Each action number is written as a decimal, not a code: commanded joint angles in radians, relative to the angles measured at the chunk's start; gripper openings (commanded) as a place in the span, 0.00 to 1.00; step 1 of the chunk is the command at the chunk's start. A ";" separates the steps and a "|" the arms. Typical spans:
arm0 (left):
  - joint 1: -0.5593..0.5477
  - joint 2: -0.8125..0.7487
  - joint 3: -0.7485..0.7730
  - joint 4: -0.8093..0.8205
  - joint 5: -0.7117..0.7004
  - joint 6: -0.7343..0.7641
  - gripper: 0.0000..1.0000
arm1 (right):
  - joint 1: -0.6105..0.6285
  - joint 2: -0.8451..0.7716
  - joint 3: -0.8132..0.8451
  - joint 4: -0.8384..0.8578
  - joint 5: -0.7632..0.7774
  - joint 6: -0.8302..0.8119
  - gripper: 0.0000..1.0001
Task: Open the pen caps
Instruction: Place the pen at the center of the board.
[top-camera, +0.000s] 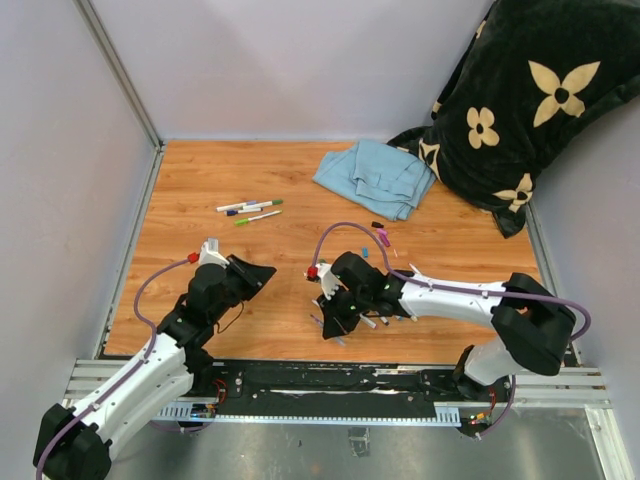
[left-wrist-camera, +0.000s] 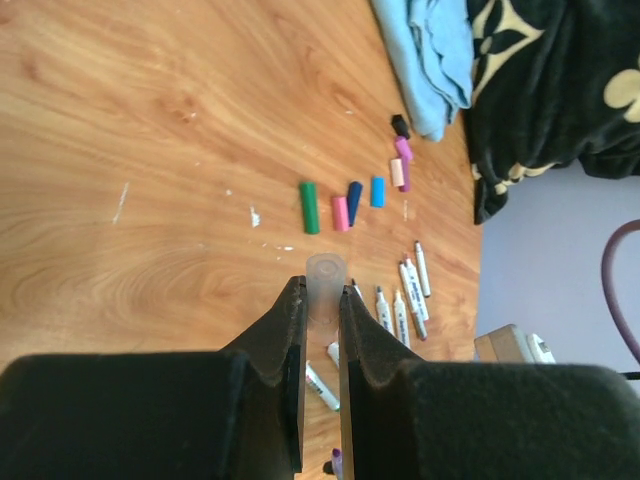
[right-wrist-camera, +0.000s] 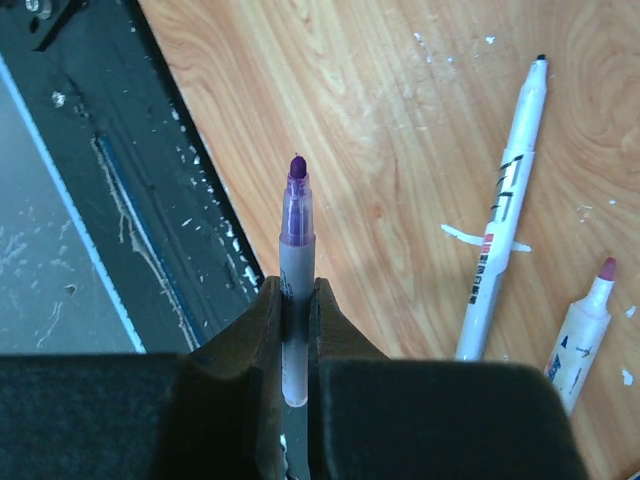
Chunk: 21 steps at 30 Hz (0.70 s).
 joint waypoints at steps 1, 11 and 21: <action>0.005 -0.006 -0.015 -0.044 -0.040 -0.020 0.00 | 0.024 0.038 0.040 -0.026 0.080 0.004 0.01; 0.005 0.097 -0.035 -0.010 0.001 -0.062 0.00 | 0.052 0.172 0.174 -0.142 0.194 -0.005 0.01; 0.005 0.101 -0.046 0.003 -0.016 -0.059 0.00 | 0.061 0.228 0.199 -0.182 0.308 -0.026 0.06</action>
